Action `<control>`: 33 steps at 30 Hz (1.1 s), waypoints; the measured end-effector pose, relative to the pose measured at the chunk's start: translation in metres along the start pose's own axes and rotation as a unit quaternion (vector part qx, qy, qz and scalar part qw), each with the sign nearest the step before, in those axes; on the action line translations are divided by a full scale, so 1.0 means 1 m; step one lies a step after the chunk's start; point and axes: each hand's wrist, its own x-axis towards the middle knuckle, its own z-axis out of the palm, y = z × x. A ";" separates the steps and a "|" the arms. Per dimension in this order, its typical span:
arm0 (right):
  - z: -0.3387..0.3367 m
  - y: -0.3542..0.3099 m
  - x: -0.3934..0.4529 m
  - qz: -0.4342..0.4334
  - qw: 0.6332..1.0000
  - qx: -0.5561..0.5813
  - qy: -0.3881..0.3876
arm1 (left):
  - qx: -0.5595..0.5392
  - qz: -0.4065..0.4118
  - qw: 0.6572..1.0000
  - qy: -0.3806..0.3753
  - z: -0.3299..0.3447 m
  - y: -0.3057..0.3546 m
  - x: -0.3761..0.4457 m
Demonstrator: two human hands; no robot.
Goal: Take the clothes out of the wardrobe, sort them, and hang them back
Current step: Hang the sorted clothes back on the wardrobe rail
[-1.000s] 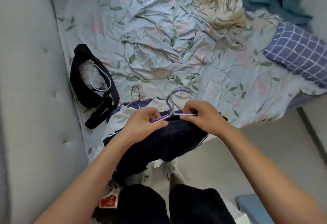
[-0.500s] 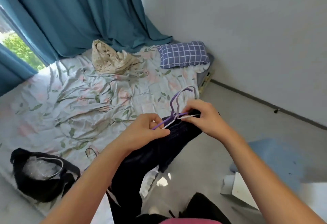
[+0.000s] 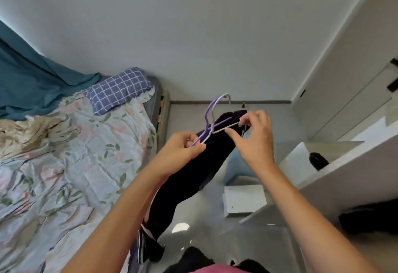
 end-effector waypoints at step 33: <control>-0.089 -0.036 -0.244 0.397 0.826 0.286 0.278 | 0.010 0.130 0.911 -0.392 0.138 -0.006 -0.067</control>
